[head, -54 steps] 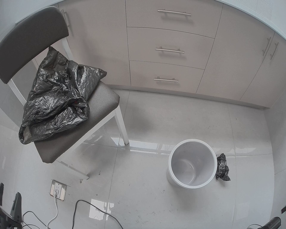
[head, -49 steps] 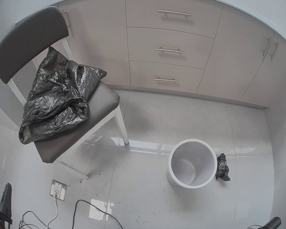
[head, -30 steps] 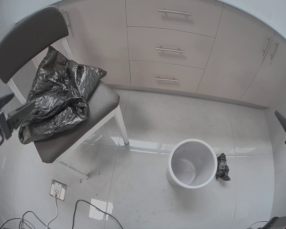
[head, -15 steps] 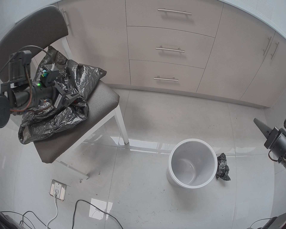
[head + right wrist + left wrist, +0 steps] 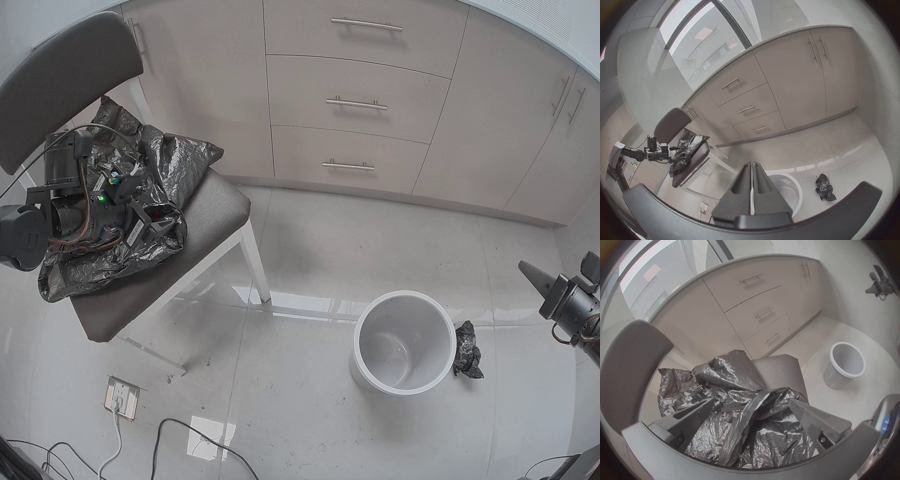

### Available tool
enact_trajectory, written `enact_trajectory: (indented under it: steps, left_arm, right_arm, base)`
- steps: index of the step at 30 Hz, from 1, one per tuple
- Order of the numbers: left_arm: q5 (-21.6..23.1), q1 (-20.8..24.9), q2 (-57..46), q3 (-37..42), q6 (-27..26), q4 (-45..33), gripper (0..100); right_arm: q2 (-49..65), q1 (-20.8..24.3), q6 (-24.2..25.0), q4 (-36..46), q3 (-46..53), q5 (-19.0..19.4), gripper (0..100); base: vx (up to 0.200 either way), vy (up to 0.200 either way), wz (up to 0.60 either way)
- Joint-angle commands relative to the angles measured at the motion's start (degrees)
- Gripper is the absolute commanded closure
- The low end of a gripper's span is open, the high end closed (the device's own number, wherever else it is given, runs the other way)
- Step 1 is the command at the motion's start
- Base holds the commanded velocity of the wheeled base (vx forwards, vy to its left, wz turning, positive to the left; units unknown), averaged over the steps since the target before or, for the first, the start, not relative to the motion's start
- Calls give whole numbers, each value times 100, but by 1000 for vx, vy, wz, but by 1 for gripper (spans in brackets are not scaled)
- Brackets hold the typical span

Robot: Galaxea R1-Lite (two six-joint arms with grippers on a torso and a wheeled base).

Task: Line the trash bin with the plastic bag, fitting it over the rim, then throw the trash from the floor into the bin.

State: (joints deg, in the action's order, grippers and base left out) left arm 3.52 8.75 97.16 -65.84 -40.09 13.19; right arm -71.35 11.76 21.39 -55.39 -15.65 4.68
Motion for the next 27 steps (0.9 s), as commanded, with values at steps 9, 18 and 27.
enact_trajectory:
  steps: [9, 18, 27]
  left_arm:
    - [-27, -313, 277, 10, -482, 17, 0]
    - [-1, -313, 515, -263, -376, 26, 0]
    - [-18, -278, 550, -403, -236, 26, 0]
  right_arm:
    - [-107, 1, 5, -6, 1, -2, 100]
    - [-107, 1, 5, -6, 1, -2, 100]
    - [-116, 1, 31, 2, 10, -2, 100]
  base:
    - [0, 0, 0]
    - [0, 0, 0]
    - [0, 0, 0]
